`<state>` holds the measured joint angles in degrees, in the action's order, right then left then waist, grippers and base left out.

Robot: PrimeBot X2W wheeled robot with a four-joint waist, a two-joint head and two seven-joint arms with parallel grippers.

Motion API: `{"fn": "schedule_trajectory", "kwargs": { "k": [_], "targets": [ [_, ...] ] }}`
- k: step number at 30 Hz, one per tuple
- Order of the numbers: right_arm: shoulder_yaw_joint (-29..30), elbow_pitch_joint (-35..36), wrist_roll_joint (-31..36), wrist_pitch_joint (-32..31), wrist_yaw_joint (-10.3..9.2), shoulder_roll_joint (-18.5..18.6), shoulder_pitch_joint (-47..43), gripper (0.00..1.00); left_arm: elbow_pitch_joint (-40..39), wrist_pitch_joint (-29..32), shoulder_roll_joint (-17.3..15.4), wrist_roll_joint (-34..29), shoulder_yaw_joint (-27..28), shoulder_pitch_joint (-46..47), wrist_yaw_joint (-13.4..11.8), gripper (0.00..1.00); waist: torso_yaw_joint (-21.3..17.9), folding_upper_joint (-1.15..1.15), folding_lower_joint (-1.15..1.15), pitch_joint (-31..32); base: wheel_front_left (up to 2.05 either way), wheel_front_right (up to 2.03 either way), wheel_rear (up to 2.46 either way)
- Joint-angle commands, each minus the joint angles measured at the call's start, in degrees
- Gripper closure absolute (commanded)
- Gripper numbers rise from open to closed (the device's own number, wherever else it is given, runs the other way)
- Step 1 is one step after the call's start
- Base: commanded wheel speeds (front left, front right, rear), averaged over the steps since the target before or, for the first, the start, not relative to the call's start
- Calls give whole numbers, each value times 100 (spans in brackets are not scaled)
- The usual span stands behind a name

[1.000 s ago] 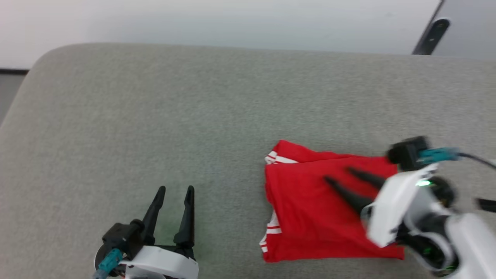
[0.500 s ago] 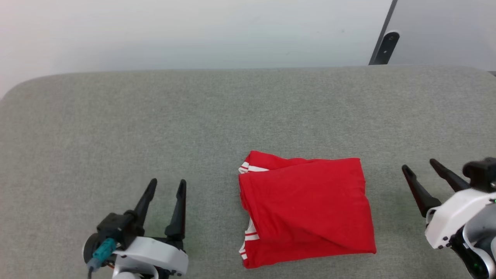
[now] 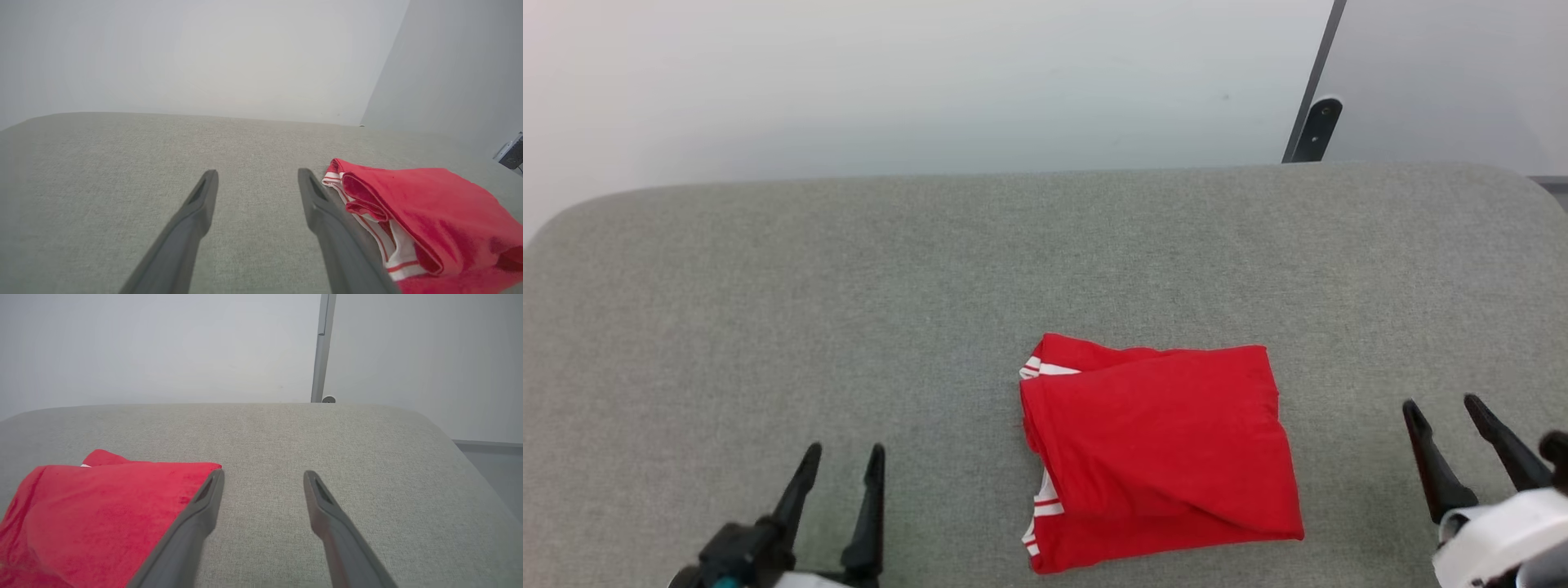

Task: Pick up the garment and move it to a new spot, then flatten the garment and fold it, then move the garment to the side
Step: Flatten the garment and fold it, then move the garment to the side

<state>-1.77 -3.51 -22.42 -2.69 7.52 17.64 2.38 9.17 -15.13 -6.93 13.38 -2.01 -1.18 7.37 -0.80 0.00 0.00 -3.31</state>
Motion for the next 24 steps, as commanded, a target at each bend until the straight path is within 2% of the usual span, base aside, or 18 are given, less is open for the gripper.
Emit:
{"fn": "schedule_trajectory", "kwargs": {
  "k": [1,13,24],
  "targets": [
    [145,150,40,34,-6,-95,-204,0,-112,2,18,-61,66,-183,-14,0,12,0,0,22,0,0,0],
    [741,1110,188,-138,-6,-606,-995,0,-824,2,90,-183,468,-952,-115,0,43,0,0,-69,0,0,0],
    [790,1250,194,-263,-6,-706,-1060,0,-892,2,169,-274,447,-952,-82,0,64,0,0,-101,0,0,0]
  ]
}}
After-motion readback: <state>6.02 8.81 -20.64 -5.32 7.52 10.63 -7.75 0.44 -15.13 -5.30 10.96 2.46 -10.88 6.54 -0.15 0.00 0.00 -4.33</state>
